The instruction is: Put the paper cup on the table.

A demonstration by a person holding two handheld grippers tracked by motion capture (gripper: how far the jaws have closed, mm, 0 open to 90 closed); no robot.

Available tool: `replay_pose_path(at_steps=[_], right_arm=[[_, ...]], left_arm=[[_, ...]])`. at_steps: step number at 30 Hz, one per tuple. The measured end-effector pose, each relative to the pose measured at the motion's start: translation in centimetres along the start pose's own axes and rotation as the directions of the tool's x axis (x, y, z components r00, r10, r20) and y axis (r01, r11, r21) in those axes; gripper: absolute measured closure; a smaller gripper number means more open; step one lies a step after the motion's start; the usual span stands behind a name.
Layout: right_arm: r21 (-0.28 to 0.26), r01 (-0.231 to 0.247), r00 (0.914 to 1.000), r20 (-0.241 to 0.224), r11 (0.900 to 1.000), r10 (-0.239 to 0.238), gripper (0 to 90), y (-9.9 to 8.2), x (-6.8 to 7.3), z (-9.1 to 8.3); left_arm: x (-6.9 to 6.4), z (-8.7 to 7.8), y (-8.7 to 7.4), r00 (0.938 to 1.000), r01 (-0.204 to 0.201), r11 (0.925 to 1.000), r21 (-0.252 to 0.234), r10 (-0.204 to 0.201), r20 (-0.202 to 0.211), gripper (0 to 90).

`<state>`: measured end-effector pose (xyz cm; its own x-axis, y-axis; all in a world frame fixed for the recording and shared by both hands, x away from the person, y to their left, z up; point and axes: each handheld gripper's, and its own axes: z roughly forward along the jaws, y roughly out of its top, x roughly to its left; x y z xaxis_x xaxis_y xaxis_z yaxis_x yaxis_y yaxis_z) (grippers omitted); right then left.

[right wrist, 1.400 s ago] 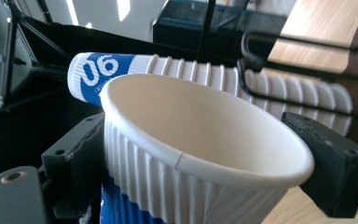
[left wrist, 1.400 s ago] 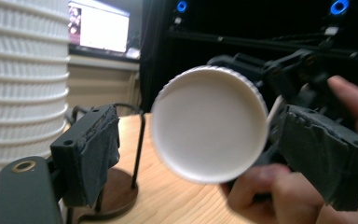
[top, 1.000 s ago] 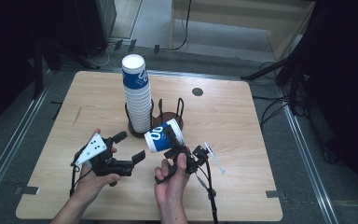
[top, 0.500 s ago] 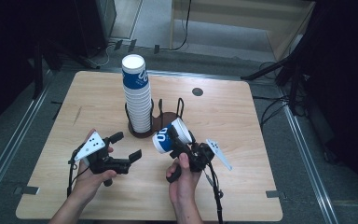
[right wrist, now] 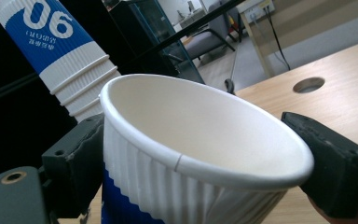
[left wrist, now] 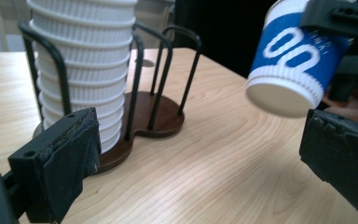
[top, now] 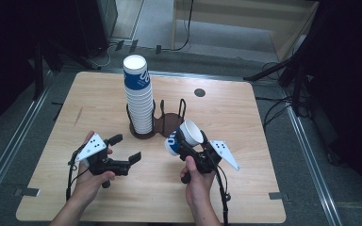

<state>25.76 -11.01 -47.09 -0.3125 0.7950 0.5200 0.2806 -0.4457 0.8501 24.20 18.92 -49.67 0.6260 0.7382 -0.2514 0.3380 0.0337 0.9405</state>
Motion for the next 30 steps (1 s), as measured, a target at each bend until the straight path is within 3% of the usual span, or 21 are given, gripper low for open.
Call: replay_pose_path(at_steps=[4,9,17,24,30], right_arm=[[-0.011,0.062,0.998,0.016,0.998,-0.062,11.8,0.3,-0.7,-0.3],[-0.023,0.103,0.9941,0.035,0.9944,-0.103,11.8,0.6,-1.3,-0.5],[-0.019,0.201,0.9783,0.055,0.9794,-0.2,11.7,0.4,-1.8,-0.5],[-0.019,0.221,0.9732,0.069,0.9751,-0.219,11.7,0.7,-2.9,-0.3],[-0.027,0.225,0.9706,0.095,0.974,-0.221,11.7,1.2,-3.8,-0.3]], left_arm=[[0.5,-0.1,-0.1,0.9998,-0.002,0.9998,0.02,0.002,-0.021,0.0],[1.1,-0.4,-0.2,0.9988,-0.011,0.9985,0.054,0.013,-0.047,0.0],[2.3,-1.1,-1.0,0.9962,0.011,0.9974,0.071,-0.004,-0.087,0.0],[3.8,-2.1,-1.6,0.989,0.02,0.9972,0.071,-0.01,-0.147,0.0],[4.7,-2.8,-1.8,0.9844,0.031,0.9973,0.067,-0.018,-0.175,0.0]])
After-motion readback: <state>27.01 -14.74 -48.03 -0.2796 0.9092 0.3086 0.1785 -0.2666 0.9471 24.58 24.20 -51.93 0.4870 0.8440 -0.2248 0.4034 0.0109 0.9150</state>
